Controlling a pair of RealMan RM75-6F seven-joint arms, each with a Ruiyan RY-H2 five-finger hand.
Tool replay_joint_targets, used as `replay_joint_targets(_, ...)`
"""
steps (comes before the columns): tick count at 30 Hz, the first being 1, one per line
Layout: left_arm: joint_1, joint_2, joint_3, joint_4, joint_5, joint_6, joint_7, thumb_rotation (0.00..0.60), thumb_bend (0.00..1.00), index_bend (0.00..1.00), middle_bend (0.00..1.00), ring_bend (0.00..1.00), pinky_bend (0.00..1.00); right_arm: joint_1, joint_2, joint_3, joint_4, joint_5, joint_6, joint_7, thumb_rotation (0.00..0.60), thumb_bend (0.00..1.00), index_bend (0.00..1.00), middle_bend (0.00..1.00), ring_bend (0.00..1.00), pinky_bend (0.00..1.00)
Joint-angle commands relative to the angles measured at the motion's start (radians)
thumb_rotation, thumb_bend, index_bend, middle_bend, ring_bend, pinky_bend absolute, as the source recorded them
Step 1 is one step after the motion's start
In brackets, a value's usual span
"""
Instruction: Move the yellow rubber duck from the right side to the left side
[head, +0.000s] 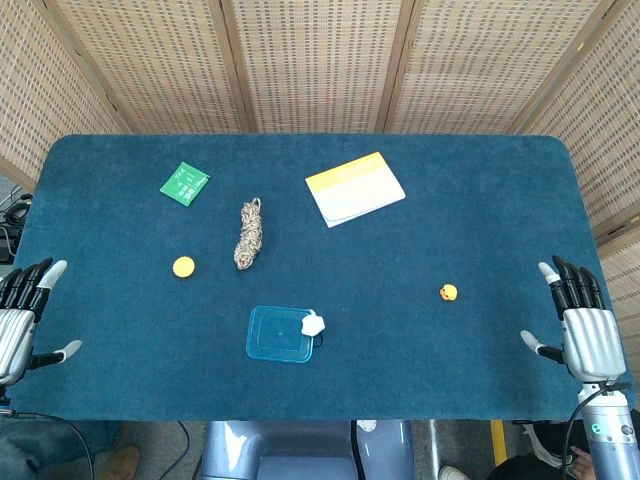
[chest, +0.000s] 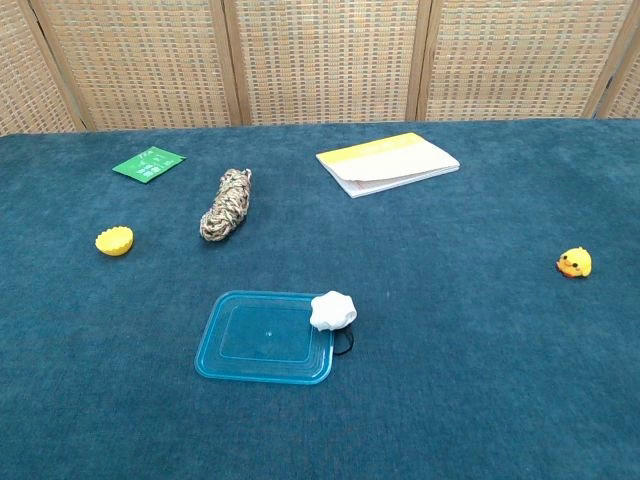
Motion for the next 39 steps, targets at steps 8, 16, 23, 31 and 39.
replay_joint_targets(8, -0.004, -0.006, -0.001, 0.001, -0.004, -0.009, 0.011, 0.600, 0.06, 0.00, 0.00, 0.00, 0.00, 0.005, 0.006, -0.008, -0.013, 0.003, -0.024, 0.009, 0.600, 0.00, 0.09, 0.00, 0.00, 0.00)
replay_joint_targets(16, -0.012, -0.012, -0.008, -0.006, -0.020, -0.020, 0.034, 0.600, 0.06, 0.00, 0.00, 0.00, 0.00, 0.106, 0.016, 0.017, -0.006, 0.024, -0.188, 0.062, 0.600, 0.00, 0.19, 0.00, 0.00, 0.00)
replay_joint_targets(23, -0.024, -0.022, -0.016, -0.008, -0.046, -0.042, 0.067, 0.600, 0.06, 0.00, 0.00, 0.00, 0.00, 0.255, -0.066, 0.061, 0.102, 0.060, -0.376, 0.093, 0.600, 0.00, 0.36, 0.00, 0.00, 0.00)
replay_joint_targets(31, -0.046, -0.034, -0.031, 0.000, -0.102, -0.089, 0.094, 0.600, 0.06, 0.00, 0.00, 0.00, 0.00, 0.354, -0.186, 0.072, 0.223, 0.160, -0.540, 0.068, 0.600, 0.01, 0.37, 0.00, 0.00, 0.00)
replay_joint_targets(39, -0.058, -0.047, -0.031, -0.004, -0.121, -0.105, 0.132, 0.600, 0.07, 0.00, 0.00, 0.00, 0.00, 0.401, -0.288, 0.060, 0.344, 0.229, -0.611, -0.014, 0.600, 0.14, 0.38, 0.00, 0.00, 0.00)
